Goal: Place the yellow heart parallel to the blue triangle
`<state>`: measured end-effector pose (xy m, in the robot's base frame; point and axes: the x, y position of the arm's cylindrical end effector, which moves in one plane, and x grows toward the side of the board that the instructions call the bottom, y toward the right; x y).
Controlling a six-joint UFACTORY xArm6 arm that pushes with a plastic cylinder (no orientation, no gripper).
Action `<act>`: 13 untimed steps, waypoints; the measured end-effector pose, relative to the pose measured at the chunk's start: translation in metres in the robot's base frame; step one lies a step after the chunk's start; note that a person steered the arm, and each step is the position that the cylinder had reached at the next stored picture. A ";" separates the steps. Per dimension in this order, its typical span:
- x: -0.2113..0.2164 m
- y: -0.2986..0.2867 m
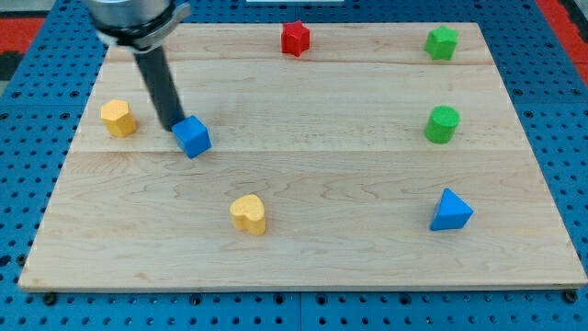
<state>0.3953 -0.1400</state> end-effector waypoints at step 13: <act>0.090 0.122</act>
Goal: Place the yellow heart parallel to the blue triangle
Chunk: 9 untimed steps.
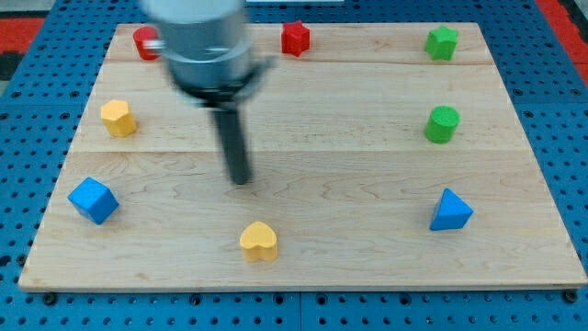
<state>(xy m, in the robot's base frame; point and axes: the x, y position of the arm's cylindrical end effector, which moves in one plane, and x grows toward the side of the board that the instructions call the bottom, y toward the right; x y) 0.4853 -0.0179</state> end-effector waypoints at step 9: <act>0.090 -0.037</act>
<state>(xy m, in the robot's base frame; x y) 0.5757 -0.0549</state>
